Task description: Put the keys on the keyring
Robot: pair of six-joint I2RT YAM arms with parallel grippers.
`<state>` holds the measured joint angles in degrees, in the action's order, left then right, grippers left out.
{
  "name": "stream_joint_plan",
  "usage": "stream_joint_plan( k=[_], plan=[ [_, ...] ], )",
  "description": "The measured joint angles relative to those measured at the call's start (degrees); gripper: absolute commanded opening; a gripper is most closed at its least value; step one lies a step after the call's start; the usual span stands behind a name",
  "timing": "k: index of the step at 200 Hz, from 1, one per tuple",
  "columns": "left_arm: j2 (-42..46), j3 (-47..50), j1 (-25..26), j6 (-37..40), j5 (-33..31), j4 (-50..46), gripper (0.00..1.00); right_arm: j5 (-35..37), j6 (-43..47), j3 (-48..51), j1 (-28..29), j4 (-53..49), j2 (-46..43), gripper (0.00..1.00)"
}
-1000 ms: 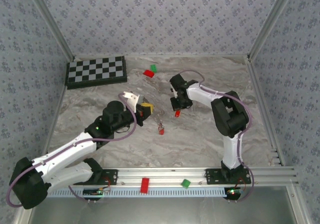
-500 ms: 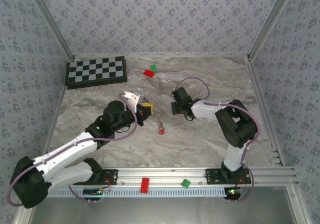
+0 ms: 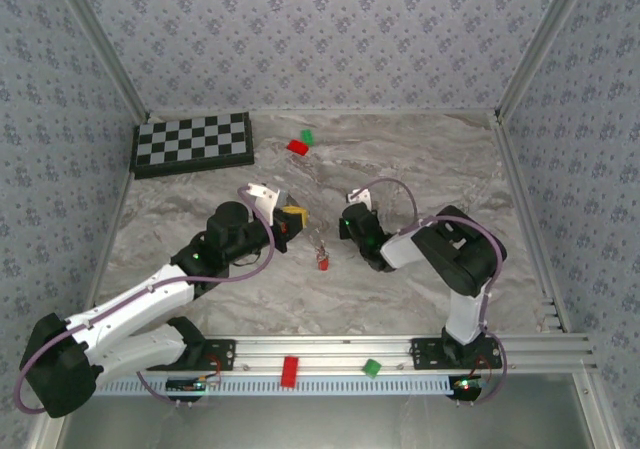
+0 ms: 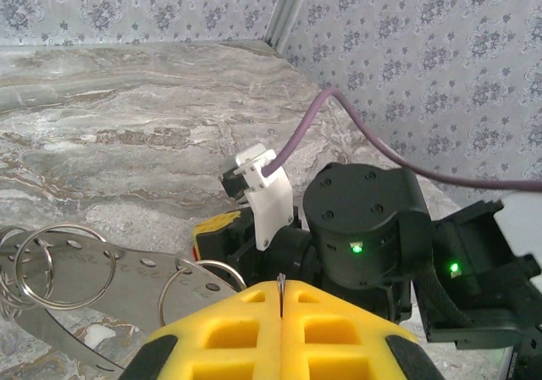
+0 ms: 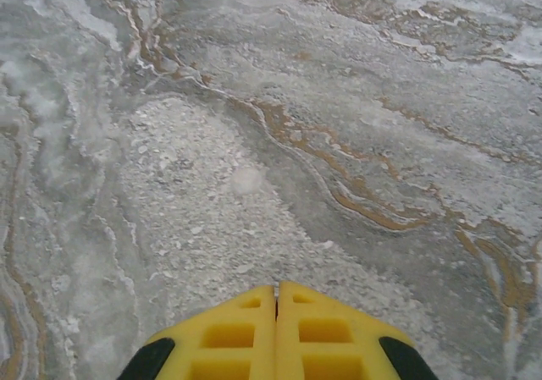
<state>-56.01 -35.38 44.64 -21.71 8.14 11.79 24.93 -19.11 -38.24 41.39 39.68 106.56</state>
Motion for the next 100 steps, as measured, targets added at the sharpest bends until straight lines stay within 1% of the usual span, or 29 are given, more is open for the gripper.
stream_joint_plan(
  k=[15,31,43,44,45,48,57,65,85,100],
  plan=[
    [0.0,0.0,0.0,0.0,0.0,0.0,0.00,1.1,0.0,1.1,0.5,4.0,1.0,0.00],
    [0.0,0.0,0.0,0.0,0.0,0.0,0.00,1.3,-0.2,1.9,0.7,5.9,1.2,0.00],
    [0.0,0.0,0.0,0.0,0.0,0.0,0.00,1.3,-0.3,2.1,0.7,6.2,1.2,0.16],
    [0.0,0.0,0.0,0.0,0.0,0.0,0.00,1.3,-0.3,2.1,0.7,6.2,1.2,0.16],
    [0.0,0.0,0.0,0.0,0.0,0.0,0.00,1.2,-0.4,2.1,0.7,6.2,1.2,0.18],
    [0.0,0.0,0.0,0.0,0.0,0.0,0.00,1.2,-0.6,2.1,0.7,6.2,1.2,0.21],
    [0.0,0.0,0.0,0.0,0.0,0.0,0.00,1.0,-0.5,2.1,0.7,5.4,0.8,0.32],
    [0.0,0.0,0.0,0.0,0.0,0.0,0.00,0.7,-0.3,2.1,0.7,4.2,0.1,0.40],
    [0.0,0.0,0.0,0.0,0.0,0.0,0.00,-0.3,-0.3,1.8,0.7,-1.0,-3.5,0.49],
    [0.0,0.0,0.0,0.0,0.0,0.0,0.00,-1.4,-0.4,0.3,0.4,-6.3,-6.8,0.50]
  ],
)
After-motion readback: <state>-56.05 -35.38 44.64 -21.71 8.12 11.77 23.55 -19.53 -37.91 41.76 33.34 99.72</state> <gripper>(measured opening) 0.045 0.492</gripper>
